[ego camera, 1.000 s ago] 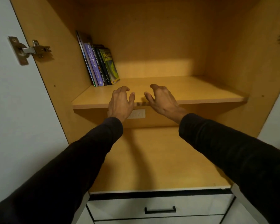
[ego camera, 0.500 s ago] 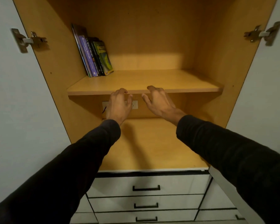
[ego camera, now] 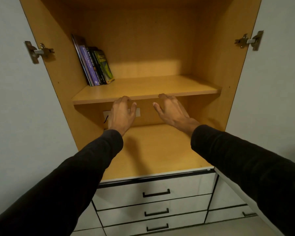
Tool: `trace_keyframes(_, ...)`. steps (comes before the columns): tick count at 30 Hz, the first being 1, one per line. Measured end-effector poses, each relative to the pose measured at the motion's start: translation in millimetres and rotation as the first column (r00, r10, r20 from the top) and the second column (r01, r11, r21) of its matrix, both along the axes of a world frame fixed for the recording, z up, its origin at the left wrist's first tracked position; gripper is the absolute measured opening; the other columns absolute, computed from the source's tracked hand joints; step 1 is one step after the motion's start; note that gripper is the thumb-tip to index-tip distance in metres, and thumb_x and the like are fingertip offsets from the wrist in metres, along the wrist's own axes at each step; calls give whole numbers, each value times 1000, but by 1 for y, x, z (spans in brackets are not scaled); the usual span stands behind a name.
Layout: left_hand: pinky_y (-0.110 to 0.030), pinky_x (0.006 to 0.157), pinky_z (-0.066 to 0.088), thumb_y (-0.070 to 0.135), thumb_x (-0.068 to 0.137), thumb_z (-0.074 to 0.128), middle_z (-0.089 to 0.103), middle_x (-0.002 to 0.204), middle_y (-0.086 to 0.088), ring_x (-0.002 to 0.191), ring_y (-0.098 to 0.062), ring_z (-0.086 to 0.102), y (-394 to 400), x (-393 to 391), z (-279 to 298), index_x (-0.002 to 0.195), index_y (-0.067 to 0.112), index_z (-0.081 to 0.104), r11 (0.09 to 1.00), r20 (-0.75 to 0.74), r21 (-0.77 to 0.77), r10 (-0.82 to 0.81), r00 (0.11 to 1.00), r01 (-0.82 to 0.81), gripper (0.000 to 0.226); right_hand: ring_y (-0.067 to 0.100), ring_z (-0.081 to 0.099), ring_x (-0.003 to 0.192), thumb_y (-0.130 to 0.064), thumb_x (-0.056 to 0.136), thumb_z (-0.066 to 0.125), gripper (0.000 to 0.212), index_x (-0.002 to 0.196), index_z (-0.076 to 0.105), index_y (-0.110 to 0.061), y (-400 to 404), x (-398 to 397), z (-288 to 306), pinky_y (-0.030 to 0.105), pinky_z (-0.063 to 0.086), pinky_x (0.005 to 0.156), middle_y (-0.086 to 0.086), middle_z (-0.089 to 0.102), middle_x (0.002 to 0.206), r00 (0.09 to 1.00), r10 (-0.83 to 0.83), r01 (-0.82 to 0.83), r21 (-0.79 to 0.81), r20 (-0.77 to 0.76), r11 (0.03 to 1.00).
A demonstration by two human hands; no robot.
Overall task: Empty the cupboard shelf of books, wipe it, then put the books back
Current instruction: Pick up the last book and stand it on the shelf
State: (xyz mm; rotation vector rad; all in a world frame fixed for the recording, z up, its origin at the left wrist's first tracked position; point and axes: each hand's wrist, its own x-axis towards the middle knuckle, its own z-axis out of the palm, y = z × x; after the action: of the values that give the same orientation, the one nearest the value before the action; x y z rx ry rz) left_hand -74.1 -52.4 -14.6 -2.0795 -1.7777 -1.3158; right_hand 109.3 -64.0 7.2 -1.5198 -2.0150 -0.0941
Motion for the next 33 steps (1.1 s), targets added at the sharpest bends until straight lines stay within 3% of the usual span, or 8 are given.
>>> trace_keyframes(9,-44,88,53,36,99,50,60,121,-8,113,-23,56,-36,-49,-12,123,12,55,997,33,-34,-63,997,64,34,31,48,125,-42,102,40,49,134,47,-5,-50,-20,-5,41,45,99,16,54,136,996,-30,34,-42,83,999)
trace_keyframes(14,-42,87,54,40,98,49,62,118,-7,106,-23,60,-46,-64,-10,122,16,54,998,54,-50,-27,998,30,35,30,47,128,-43,102,40,51,138,44,-6,-67,-17,1,40,44,102,16,52,137,996,-51,54,-33,79,998)
trace_keyframes(18,-35,86,49,35,99,51,61,119,-9,112,-23,57,-57,-62,-4,123,10,55,1000,62,-22,-10,998,11,35,30,46,128,-43,103,40,52,140,43,-7,-78,-9,8,40,42,102,16,52,138,997,-38,39,-14,70,999)
trace_keyframes(24,-45,85,55,43,98,48,62,114,-6,106,-22,60,-73,-51,9,120,15,55,1000,60,17,-4,998,3,37,28,44,131,-43,102,41,52,143,40,-10,-90,11,20,39,40,104,14,52,140,997,-6,3,40,76,999)
trace_keyframes(33,-36,90,46,42,98,50,59,127,-9,117,-23,55,-100,-55,21,127,16,54,997,-8,78,20,1000,-20,40,24,39,137,-44,101,40,55,145,39,-11,-115,76,40,39,34,111,11,46,147,991,5,-27,165,132,986)
